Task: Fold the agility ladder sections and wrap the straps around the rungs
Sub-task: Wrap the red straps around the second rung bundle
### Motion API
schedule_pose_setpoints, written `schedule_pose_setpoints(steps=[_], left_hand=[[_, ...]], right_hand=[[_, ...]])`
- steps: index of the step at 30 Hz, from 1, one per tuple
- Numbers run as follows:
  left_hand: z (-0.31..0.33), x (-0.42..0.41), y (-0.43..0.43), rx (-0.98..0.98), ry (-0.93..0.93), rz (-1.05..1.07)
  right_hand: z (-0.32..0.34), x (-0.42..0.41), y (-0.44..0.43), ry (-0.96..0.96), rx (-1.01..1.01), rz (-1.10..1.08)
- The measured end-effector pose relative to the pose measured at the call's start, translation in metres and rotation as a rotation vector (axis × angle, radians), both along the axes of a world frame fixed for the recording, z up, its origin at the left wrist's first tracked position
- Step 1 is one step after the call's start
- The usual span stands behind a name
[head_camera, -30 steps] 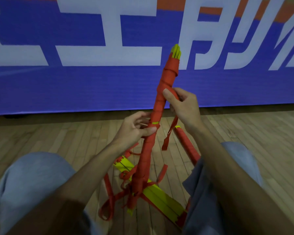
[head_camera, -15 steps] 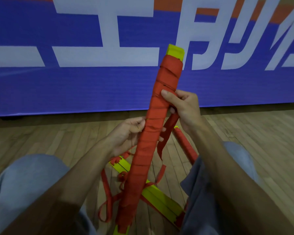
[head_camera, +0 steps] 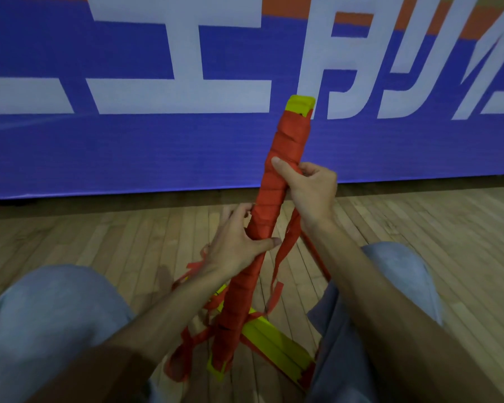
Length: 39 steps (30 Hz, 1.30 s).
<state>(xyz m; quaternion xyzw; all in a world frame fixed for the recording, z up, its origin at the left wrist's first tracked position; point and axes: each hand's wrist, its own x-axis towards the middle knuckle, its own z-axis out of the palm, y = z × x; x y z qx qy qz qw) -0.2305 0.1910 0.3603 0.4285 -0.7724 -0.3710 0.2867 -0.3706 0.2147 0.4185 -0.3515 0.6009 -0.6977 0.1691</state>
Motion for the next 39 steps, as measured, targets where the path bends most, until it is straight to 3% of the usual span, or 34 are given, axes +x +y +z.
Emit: schedule_pose_setpoints(steps=[5,12,18,23,26,31,34,39], left_hand=[[0.007,0.001,-0.003,-0.043,0.069,0.057],[0.027,0.015,-0.009,0.158,0.316,0.028],[0.045,0.026,-0.011,0.369,0.543,-0.193],[0.048,0.034,-0.015,0.511,0.619,-0.402],[0.045,0.036,-0.017,0.571,0.633,-0.47],[0.043,0.033,-0.017,0.604,0.578,-0.52],[0.041,0.028,-0.015,0.577,0.535,-0.46],[0.042,0.022,-0.009,0.413,0.307,-0.3]], right_hand=[[-0.001,-0.001,-0.001,-0.001,0.017,0.053],[0.007,-0.008,0.002,0.136,-0.004,0.148],[0.011,-0.013,0.008,0.17,-0.08,0.214],[0.014,-0.012,0.011,0.175,-0.062,0.313],[0.017,-0.011,0.015,0.092,-0.085,0.413],[0.019,-0.007,0.014,-0.013,-0.126,0.338],[0.018,-0.005,0.013,-0.037,-0.128,0.251],[0.011,-0.001,0.008,-0.046,-0.071,0.132]])
